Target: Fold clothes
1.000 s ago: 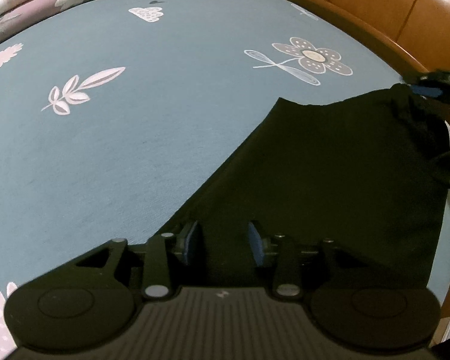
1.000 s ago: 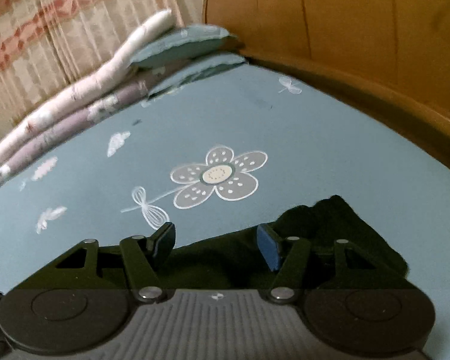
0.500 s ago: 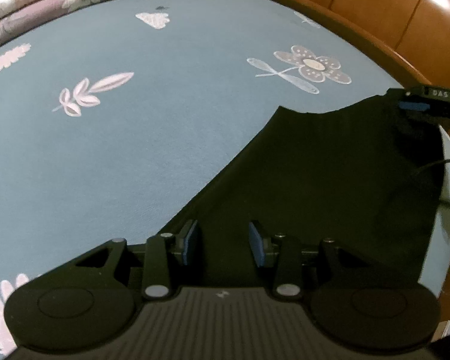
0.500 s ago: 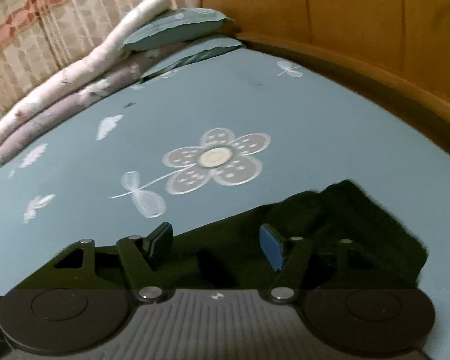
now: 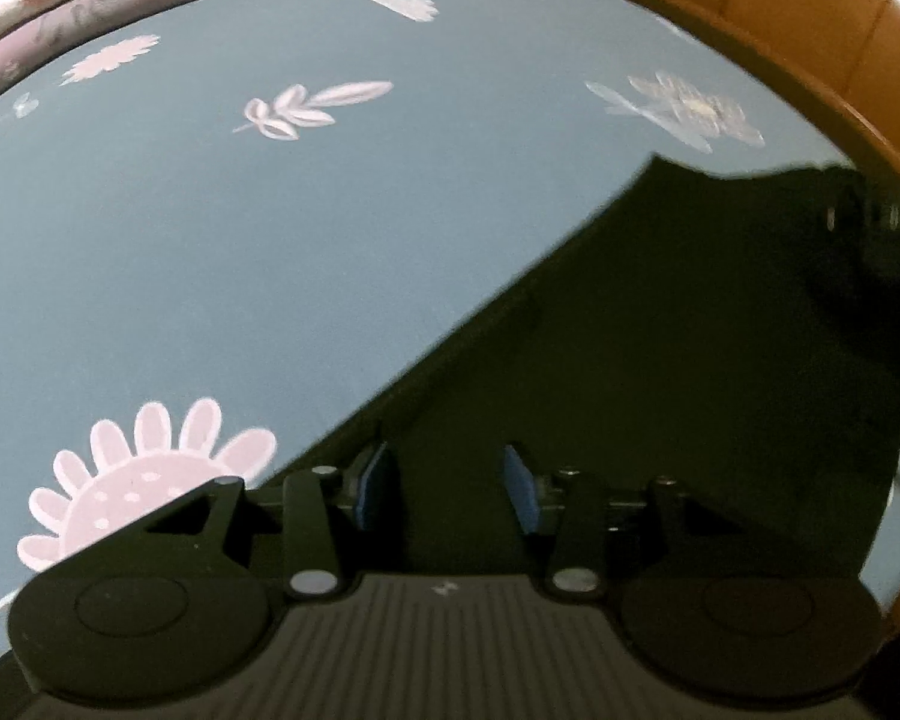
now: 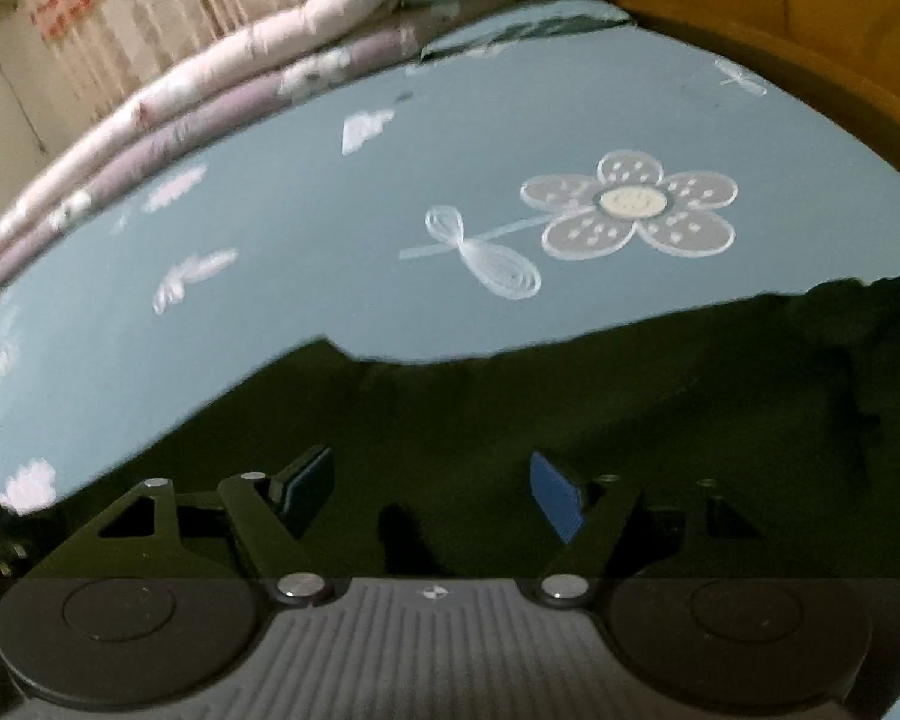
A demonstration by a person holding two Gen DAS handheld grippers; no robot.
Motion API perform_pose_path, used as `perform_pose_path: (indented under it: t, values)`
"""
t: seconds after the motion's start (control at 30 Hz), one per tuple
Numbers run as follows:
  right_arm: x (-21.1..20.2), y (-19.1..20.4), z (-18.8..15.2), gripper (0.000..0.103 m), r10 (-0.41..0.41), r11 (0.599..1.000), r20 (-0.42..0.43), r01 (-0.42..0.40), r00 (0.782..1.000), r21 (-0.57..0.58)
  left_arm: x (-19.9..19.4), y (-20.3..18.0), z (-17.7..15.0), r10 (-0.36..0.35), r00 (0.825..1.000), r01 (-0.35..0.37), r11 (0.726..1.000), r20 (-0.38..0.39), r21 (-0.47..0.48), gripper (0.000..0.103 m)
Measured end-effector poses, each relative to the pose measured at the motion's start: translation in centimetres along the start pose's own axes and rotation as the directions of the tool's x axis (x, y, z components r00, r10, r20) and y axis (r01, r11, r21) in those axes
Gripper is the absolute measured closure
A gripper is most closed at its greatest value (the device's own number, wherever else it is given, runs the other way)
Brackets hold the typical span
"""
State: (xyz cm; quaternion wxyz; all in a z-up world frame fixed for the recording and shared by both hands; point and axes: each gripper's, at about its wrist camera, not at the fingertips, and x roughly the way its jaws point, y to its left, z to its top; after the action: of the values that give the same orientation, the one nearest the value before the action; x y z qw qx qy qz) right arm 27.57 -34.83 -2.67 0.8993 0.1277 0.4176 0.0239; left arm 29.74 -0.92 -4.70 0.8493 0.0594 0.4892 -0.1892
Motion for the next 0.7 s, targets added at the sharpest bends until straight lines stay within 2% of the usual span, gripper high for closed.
perform_pose_path:
  t: [0.07,0.17,0.23,0.33,0.47,0.6,0.7]
  values:
    - [0.5,0.6,-0.4,0.022,-0.020,1.000,-0.008,0.020,1.000,-0.021,-0.3,-0.4,0.0,-0.006,1.000,0.005,1.000,0.011,0.016,0.059]
    - [1.0,1.2,-0.8,0.009,-0.031,0.999,-0.014,0.031,0.999,-0.036,-0.7,-1.0,-0.1,-0.014,1.000,0.013,0.999,0.026,0.043,0.059]
    - [1.3,1.6,-1.0,0.000,-0.034,0.999,-0.024,0.033,0.999,-0.038,-1.0,-1.4,-0.1,-0.021,0.999,0.018,0.998,0.036,0.060,0.054]
    - [2.0,2.8,-1.4,0.000,-0.086,0.991,-0.035,0.082,0.996,-0.102,-0.6,-1.9,-0.9,0.004,1.000,-0.005,0.998,0.014,0.068,0.053]
    - [2.7,4.7,-2.4,0.000,-0.177,0.952,-0.036,0.162,0.983,-0.258,-2.3,-1.5,-2.1,0.024,0.999,-0.025,0.999,0.037,0.025,0.052]
    - [2.7,4.7,-2.7,0.000,-0.192,0.957,-0.024,0.182,0.981,-0.225,-4.3,0.1,-4.3,0.103,0.994,-0.100,0.992,0.040,-0.071,0.052]
    - [2.7,4.9,-2.4,0.000,-0.203,0.956,-0.033,0.191,0.979,-0.224,-5.0,1.7,-6.5,0.146,0.989,-0.144,0.976,0.005,-0.164,0.052]
